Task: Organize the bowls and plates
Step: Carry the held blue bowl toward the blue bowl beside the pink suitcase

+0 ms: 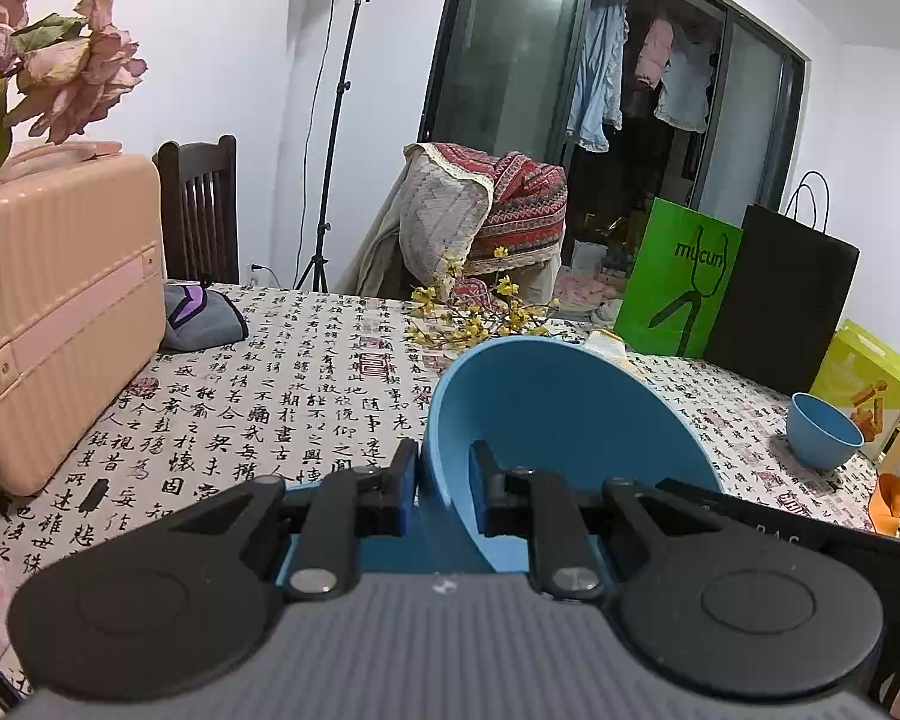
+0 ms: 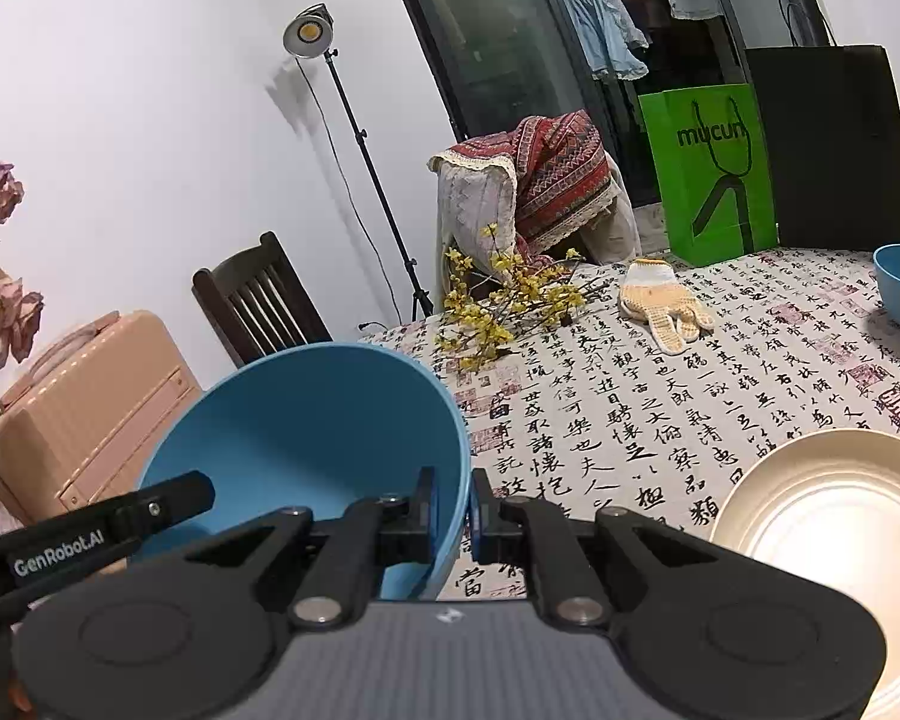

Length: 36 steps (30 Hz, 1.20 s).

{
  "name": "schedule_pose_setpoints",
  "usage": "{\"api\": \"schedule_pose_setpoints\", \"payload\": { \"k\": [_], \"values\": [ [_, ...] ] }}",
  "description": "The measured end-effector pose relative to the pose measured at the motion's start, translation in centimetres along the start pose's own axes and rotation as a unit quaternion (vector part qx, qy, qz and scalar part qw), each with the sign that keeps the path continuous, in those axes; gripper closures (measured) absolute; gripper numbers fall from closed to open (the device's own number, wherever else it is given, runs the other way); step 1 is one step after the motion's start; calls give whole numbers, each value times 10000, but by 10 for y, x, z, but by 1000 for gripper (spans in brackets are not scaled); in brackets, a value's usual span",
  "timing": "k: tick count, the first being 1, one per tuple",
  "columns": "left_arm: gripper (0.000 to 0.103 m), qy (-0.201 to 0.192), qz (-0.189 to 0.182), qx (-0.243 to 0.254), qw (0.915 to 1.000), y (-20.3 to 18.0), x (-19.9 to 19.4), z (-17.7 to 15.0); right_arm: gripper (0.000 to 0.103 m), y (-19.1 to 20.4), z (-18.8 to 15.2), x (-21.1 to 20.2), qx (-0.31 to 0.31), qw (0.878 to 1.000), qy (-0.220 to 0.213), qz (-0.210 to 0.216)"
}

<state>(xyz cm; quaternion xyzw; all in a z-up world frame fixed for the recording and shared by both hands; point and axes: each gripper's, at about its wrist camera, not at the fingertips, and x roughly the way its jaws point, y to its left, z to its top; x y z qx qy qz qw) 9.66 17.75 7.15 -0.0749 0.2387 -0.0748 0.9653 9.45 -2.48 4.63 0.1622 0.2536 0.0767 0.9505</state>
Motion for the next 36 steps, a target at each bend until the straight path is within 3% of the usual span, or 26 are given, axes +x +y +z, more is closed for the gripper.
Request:
{"api": "schedule_pose_setpoints", "payload": {
  "k": [18, 36],
  "values": [
    [85, -14, 58, -203, 9998, 32, -6, -1, 93, 29, -8, 10, -77, 9999, 98, 90],
    [85, 174, 372, -265, 9988, 69, 7, -9, 92, 63, -21, 39, -420, 9981, 423, 142]
  ]
}}
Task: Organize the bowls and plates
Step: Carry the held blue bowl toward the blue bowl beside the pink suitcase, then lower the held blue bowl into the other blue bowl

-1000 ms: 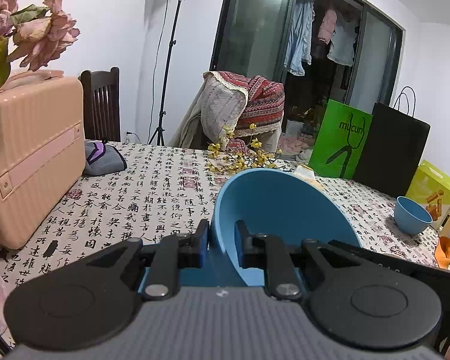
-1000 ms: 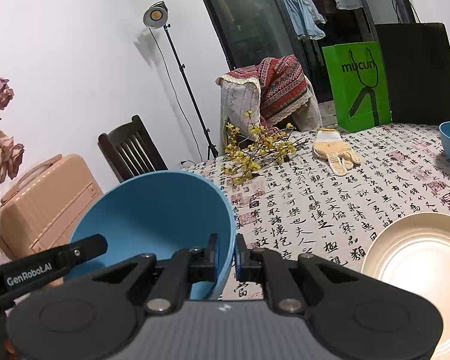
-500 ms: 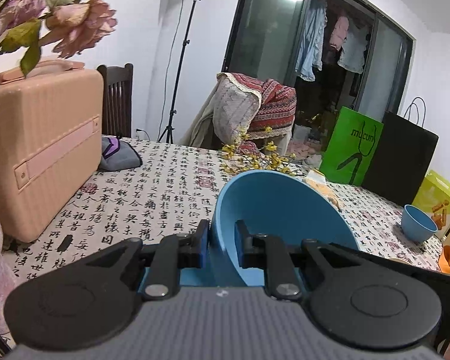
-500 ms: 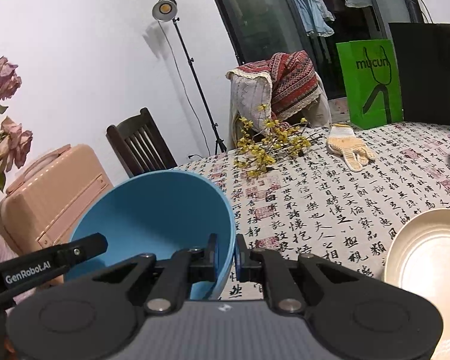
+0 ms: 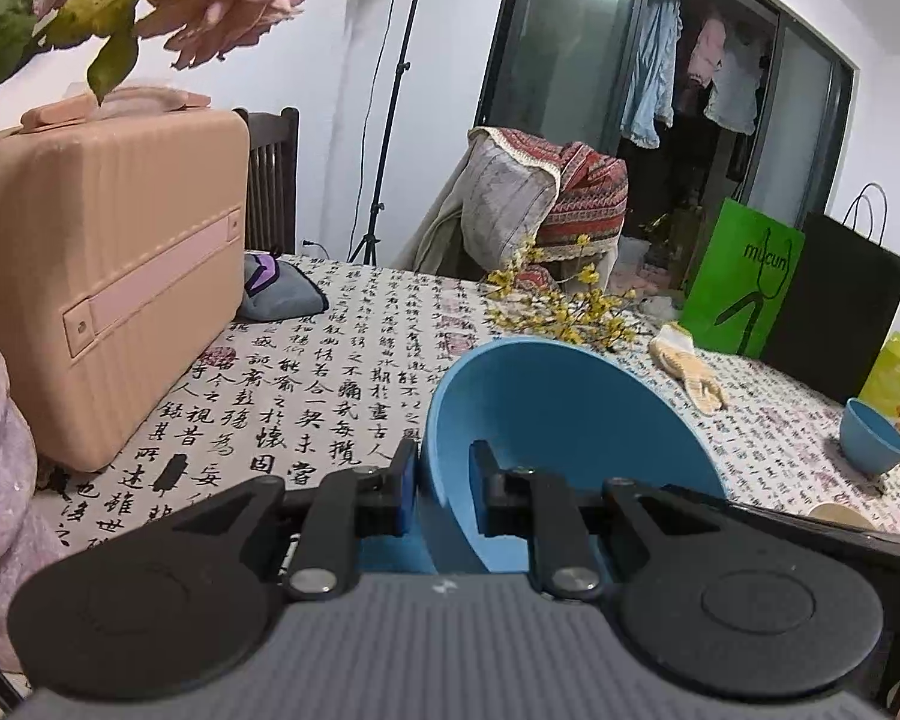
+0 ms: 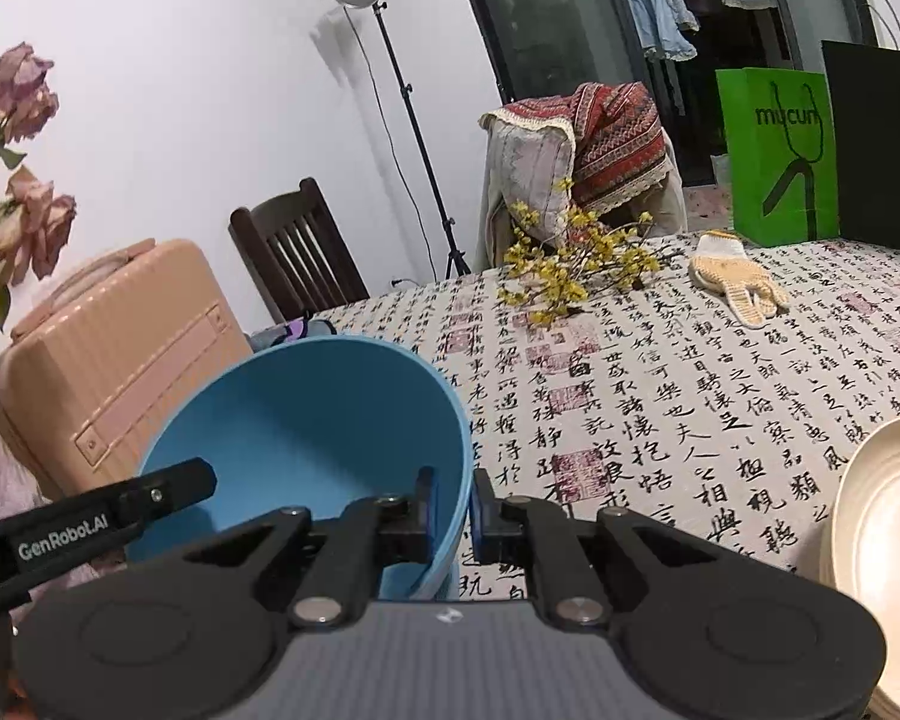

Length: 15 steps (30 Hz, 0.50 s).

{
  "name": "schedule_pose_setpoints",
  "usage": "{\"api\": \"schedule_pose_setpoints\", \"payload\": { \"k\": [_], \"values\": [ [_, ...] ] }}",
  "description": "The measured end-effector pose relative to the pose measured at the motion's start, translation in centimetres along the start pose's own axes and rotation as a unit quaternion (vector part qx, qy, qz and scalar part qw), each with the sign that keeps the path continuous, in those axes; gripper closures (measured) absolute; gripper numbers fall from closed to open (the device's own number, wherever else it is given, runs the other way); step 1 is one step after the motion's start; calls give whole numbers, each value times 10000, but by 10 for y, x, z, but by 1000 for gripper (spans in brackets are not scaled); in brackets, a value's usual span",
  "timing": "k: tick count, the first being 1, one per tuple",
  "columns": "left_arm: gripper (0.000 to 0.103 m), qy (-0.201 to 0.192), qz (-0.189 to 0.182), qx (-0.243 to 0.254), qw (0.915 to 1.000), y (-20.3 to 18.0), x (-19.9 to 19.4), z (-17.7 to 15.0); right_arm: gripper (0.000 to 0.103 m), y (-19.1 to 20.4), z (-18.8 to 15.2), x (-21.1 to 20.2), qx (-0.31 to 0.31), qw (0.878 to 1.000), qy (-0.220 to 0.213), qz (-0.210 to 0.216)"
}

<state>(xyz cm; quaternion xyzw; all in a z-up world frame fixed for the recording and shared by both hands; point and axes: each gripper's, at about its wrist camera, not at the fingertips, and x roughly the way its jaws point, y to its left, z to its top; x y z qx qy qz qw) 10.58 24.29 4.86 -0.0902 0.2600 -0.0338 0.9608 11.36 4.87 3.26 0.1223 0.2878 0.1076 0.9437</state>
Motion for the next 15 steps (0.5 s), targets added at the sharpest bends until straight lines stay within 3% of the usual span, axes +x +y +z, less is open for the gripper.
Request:
{"api": "schedule_pose_setpoints", "payload": {
  "k": [15],
  "values": [
    [85, 393, 304, -11, 9988, 18, 23, -15, 91, 32, -14, 23, -845, 9958, 204, -284]
  ]
}}
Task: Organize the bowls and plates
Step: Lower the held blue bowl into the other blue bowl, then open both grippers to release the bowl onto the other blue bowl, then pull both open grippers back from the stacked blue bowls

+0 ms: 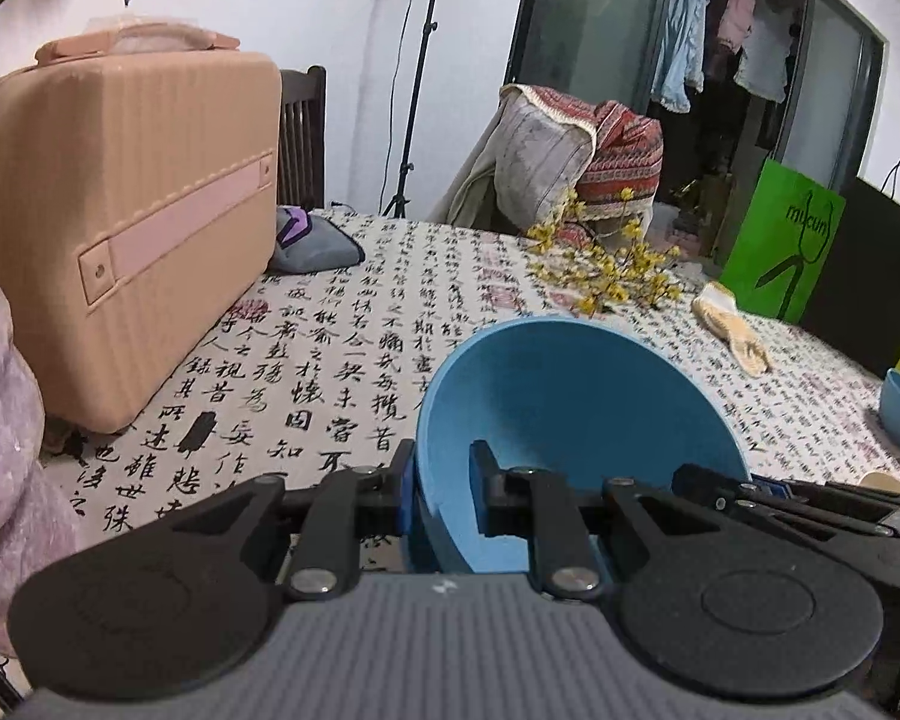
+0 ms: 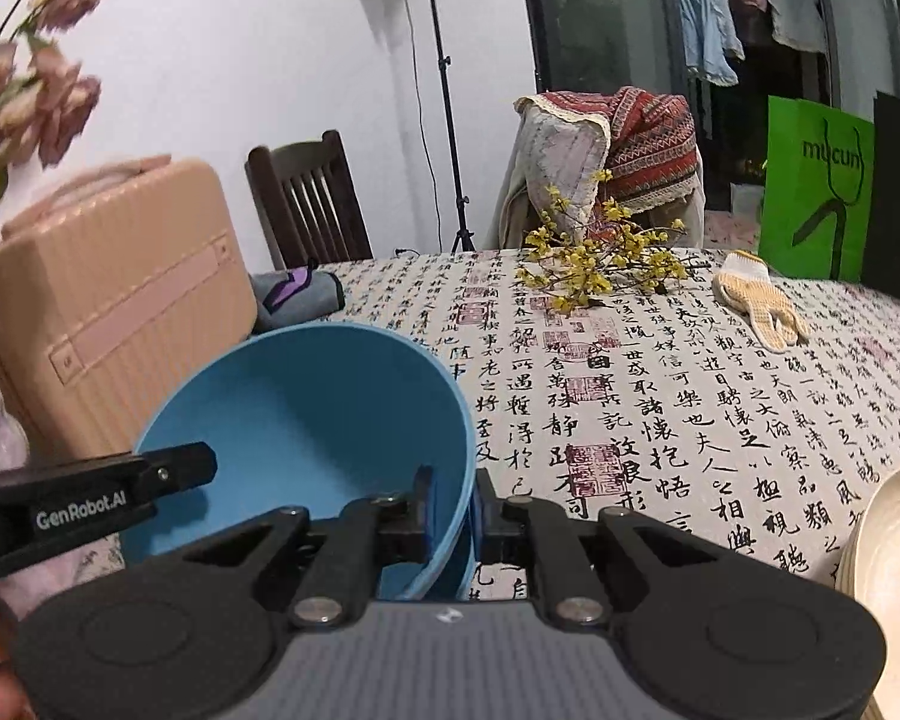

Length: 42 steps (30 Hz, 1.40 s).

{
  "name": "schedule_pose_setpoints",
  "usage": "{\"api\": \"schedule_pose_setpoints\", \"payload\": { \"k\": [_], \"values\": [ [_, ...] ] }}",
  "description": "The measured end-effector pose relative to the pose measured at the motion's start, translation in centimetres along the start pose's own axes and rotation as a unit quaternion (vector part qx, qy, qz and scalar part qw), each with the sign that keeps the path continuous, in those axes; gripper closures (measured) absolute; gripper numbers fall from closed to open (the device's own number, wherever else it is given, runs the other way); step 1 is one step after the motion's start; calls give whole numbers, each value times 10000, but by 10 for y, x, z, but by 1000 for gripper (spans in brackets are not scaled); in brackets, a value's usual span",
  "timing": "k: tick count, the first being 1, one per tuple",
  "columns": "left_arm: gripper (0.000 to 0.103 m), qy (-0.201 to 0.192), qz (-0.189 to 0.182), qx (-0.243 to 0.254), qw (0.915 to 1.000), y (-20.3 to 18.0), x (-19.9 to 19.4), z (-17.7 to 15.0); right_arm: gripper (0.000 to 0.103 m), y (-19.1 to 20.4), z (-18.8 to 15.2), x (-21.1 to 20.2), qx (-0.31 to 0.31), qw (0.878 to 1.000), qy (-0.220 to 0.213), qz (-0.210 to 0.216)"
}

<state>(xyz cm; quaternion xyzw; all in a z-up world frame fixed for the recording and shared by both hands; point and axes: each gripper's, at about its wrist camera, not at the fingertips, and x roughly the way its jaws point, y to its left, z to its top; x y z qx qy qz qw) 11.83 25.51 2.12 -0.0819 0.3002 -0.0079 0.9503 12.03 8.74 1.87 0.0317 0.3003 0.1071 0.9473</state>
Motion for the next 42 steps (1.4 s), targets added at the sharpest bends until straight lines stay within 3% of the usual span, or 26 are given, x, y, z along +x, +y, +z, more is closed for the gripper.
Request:
{"api": "schedule_pose_setpoints", "payload": {
  "k": [10, 13, 17, 20, 24, 25, 27, 30, 42],
  "values": [
    [83, 57, 185, 244, 9995, -6, 9, -9, 89, 8, -6, 10, -434, 9988, 31, -213],
    [64, 22, 101, 249, 9996, -7, 7, -7, 89, 7, -6, 11, -450, 9988, 38, -203],
    [30, -264, 113, 392, 9988, -14, -3, -5, 61, -5, -6, 1, -279, 9995, -137, -58],
    [23, -436, -39, 539, 9976, -20, -10, -6, 49, -21, -7, -10, -74, 9995, -312, 77],
    [0, -742, -185, 624, 9951, -30, -22, -10, 22, -47, -11, -31, 149, 9975, -644, 250],
    [0, -835, -210, 613, 9944, -32, -25, -11, 19, -54, -13, -36, 183, 9968, -739, 254],
    [0, -984, -241, 562, 9933, -34, -31, -14, 0, -67, -16, -47, 239, 9951, -897, 348],
    [0, -1101, -211, 500, 9924, -37, -37, -21, 0, -81, -24, -62, 237, 9924, -1105, 491],
    [0, -1463, -222, 345, 9884, -46, -59, -64, 0, -119, -65, -95, 59, 9888, -1474, 224]
  ]
}}
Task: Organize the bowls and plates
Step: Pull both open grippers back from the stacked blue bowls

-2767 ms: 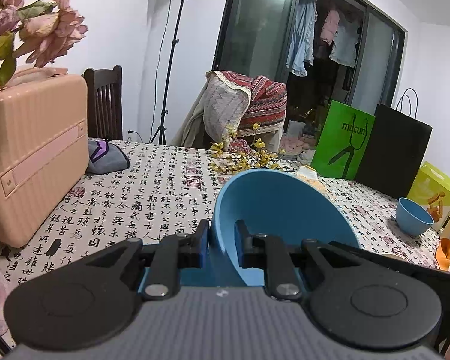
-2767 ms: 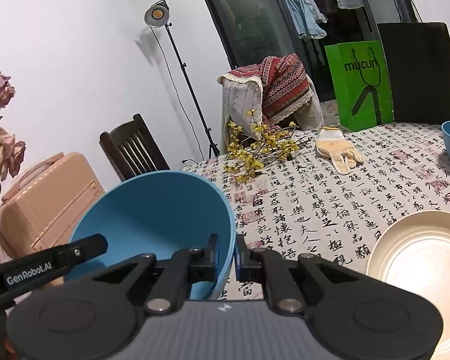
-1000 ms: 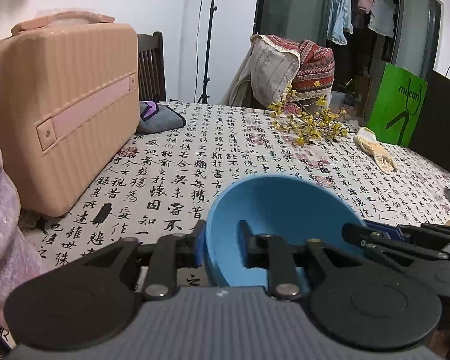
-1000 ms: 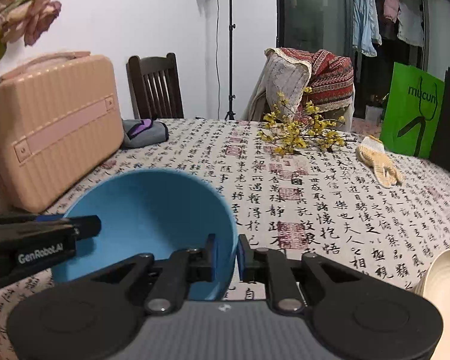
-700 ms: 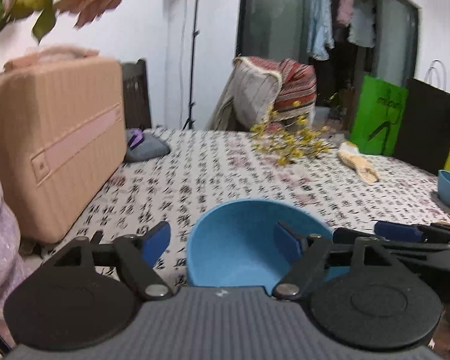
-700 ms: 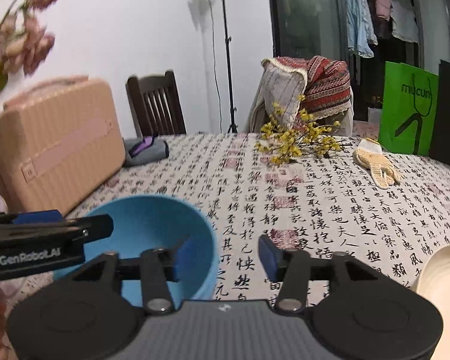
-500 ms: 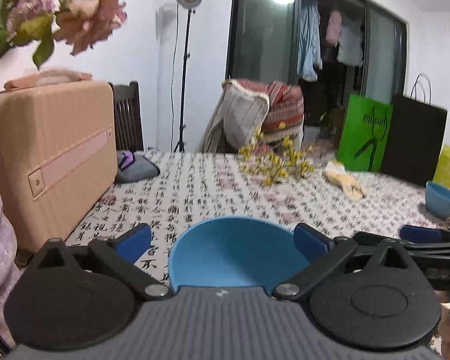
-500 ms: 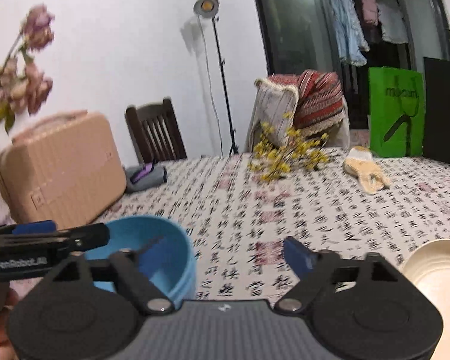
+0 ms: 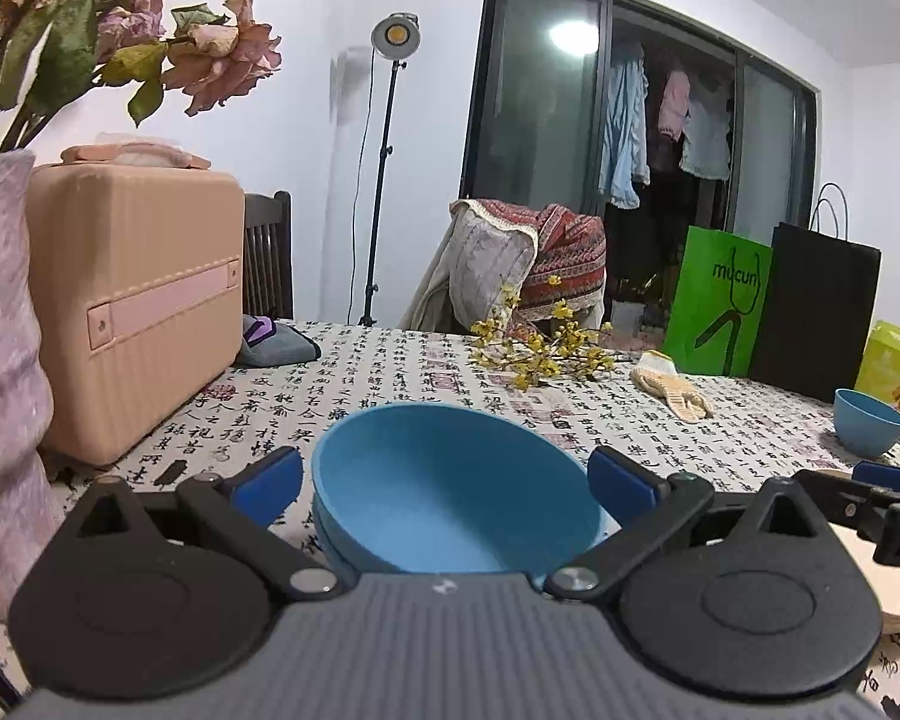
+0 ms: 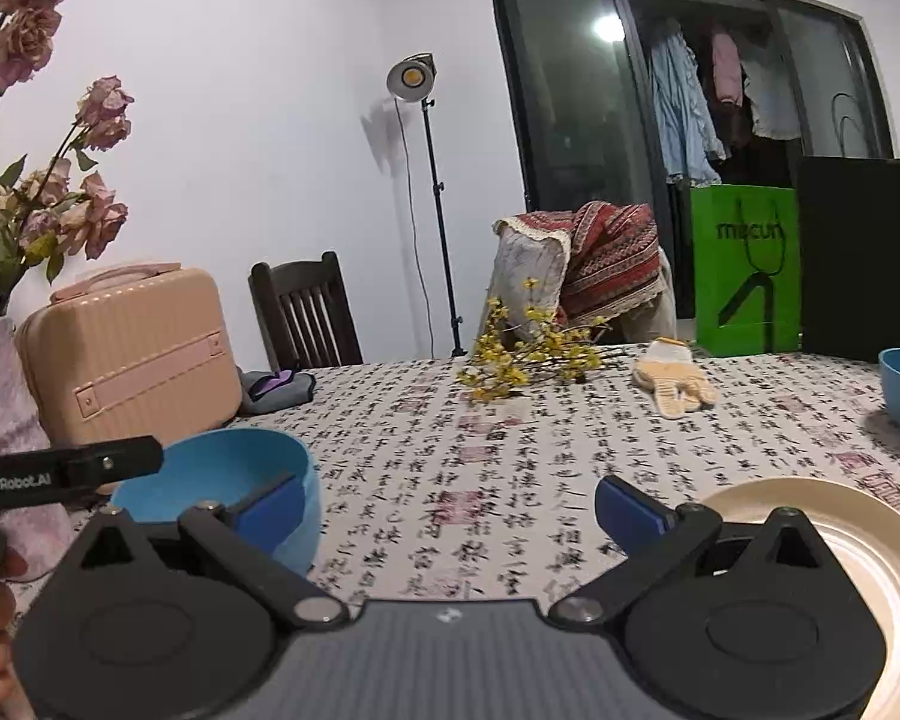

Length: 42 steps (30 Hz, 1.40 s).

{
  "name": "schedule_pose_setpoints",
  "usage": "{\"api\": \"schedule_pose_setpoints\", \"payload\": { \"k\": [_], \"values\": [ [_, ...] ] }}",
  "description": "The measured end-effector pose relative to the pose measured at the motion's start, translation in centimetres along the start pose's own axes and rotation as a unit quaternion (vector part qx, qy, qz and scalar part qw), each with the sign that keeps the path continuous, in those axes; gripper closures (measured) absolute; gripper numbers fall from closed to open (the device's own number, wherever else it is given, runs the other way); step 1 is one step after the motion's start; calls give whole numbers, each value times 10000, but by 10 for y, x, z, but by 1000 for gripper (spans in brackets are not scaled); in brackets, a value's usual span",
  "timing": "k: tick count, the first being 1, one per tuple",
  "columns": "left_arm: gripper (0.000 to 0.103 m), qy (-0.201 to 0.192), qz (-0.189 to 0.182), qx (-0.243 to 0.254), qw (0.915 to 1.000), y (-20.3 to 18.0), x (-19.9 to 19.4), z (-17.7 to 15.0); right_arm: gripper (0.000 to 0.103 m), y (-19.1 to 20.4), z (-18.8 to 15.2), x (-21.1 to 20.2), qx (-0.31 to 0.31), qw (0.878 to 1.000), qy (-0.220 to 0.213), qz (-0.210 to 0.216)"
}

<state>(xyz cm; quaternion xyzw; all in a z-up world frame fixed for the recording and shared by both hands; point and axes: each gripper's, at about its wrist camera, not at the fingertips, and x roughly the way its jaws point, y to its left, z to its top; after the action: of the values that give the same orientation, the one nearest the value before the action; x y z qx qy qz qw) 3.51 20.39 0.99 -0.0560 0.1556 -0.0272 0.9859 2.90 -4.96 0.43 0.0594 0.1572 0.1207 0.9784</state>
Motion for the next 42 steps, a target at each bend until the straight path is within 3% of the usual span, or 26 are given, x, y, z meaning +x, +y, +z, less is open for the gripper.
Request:
{"api": "schedule_pose_setpoints", "payload": {
  "k": [19, 28, 42],
  "values": [
    [0, -268, -213, 344, 9988, -37, -30, -46, 0, -38, -46, -37, -86, 9992, 68, -381],
    [0, -42, -240, 576, 9980, -56, -28, -59, 0, -55, -59, -52, 23, 9987, 95, -497],
    [0, 53, -698, 631, 9955, -77, -24, -61, 0, -69, -63, -62, 161, 9980, 10, -609]
  ]
}}
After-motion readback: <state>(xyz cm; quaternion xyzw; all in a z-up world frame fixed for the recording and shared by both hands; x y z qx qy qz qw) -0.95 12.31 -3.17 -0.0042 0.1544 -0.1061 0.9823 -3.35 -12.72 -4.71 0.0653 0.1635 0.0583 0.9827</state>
